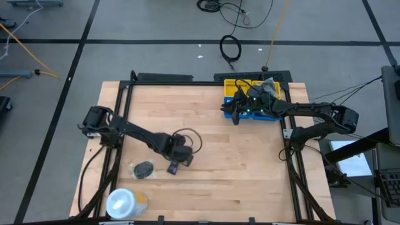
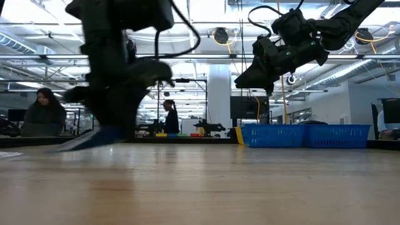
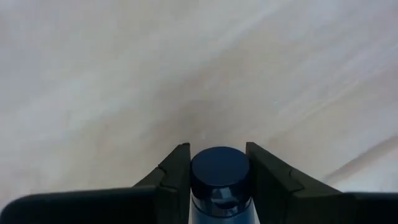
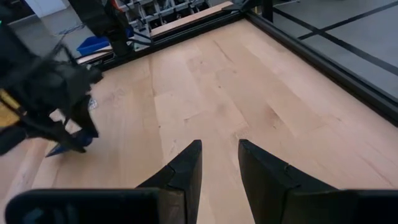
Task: Pick & Place Travel size toiletries
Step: Put the blue shave cream into the left yellow basket
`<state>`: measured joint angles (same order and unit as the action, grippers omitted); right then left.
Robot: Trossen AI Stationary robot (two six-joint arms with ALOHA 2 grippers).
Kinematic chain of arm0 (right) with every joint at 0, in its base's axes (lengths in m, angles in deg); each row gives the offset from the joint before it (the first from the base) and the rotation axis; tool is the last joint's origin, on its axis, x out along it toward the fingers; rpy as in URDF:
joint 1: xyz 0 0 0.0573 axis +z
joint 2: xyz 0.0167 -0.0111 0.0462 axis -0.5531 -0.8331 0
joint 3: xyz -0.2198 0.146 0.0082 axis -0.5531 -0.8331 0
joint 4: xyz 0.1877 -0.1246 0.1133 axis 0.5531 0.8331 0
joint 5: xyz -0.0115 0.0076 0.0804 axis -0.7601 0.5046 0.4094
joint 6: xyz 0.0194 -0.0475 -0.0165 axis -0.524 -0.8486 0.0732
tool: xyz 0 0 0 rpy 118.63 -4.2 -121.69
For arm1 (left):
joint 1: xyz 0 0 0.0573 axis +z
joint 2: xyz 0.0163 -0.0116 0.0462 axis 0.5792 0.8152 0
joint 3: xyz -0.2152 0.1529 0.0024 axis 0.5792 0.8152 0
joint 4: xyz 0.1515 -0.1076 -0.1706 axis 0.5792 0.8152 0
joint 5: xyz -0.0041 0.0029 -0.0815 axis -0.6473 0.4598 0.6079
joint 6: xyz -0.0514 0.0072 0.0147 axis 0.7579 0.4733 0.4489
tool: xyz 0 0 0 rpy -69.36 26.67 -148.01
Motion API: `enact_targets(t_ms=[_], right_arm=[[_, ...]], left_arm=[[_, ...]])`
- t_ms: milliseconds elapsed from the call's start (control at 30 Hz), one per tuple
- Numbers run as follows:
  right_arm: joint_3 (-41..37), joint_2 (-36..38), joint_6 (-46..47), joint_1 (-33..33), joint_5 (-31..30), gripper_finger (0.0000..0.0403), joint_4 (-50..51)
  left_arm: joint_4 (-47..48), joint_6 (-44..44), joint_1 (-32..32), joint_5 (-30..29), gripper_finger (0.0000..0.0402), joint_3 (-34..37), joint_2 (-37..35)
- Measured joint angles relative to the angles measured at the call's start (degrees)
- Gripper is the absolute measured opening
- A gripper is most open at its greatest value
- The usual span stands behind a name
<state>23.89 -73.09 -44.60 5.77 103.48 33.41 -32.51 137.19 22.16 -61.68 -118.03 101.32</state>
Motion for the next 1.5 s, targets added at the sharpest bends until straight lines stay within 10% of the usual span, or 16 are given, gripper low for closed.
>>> enact_targets(t_ms=[400,867,1167,1500], right_arm=[[-0.01,0.00,-0.02,4.02,0.05,0.0100,-2.21],[-0.02,0.00,0.00,9.70,0.10,0.0100,-7.34],[-0.02,0.00,0.26,14.92,-0.48,0.0100,-13.80],[-0.02,-0.01,-0.36,20.60,-22.20,0.0100,-16.13]], left_arm=[[-18.31,-27.71,8.80,-14.87,0.0112,-0.01,-12.26],[-51.64,-61.42,12.65,-12.54,0.0112,-0.11,-16.08],[-55.03,-62.70,14.08,-21.59,0.0112,-0.11,-16.02],[-55.67,-62.03,14.01,-30.23,0.0112,-0.11,-16.02]])
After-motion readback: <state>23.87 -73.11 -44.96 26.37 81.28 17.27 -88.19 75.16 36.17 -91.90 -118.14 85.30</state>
